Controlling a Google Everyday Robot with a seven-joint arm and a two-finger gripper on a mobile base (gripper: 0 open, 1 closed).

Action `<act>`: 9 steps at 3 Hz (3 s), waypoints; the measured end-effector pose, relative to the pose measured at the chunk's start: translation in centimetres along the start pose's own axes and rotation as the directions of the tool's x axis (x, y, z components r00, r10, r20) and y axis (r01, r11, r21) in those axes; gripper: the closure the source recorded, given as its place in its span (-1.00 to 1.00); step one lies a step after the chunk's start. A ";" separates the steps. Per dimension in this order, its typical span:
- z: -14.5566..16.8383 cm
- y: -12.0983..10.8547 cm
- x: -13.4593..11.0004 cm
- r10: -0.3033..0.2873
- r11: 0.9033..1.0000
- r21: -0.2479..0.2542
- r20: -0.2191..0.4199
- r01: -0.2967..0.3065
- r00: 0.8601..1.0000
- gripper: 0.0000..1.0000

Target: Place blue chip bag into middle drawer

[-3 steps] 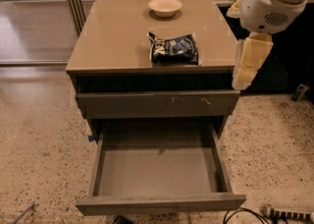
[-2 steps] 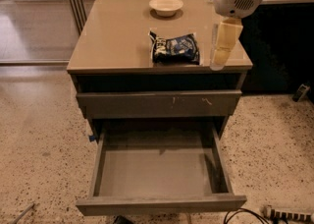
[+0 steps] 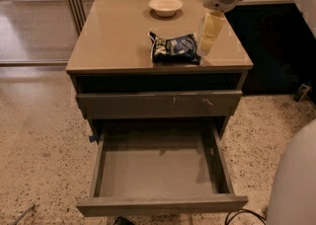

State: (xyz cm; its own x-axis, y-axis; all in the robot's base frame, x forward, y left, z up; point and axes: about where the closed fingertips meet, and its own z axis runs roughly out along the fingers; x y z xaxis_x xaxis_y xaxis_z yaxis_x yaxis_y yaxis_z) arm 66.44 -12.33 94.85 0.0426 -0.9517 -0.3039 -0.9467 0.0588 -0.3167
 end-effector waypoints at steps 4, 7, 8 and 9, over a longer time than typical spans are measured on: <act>15.8 -1.8 -1.5 -0.015 0.995 -0.098 0.186 0.034 0.982 -0.95; 18.2 -0.5 -1.0 0.024 0.986 -0.168 0.179 0.007 0.984 0.59; 18.1 -0.5 -1.0 0.024 0.986 -0.168 0.179 0.007 0.984 1.00; 17.9 -0.4 -1.1 0.024 0.986 -0.168 0.179 0.007 0.984 1.00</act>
Offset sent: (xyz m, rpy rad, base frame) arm 0.0614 0.0429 -0.0862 0.1924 -0.0237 0.0590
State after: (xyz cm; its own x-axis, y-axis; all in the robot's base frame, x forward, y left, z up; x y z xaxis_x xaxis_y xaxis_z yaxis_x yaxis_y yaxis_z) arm 72.49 -5.94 79.24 0.0767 -0.8806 -0.4676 -0.9865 0.0010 -0.1637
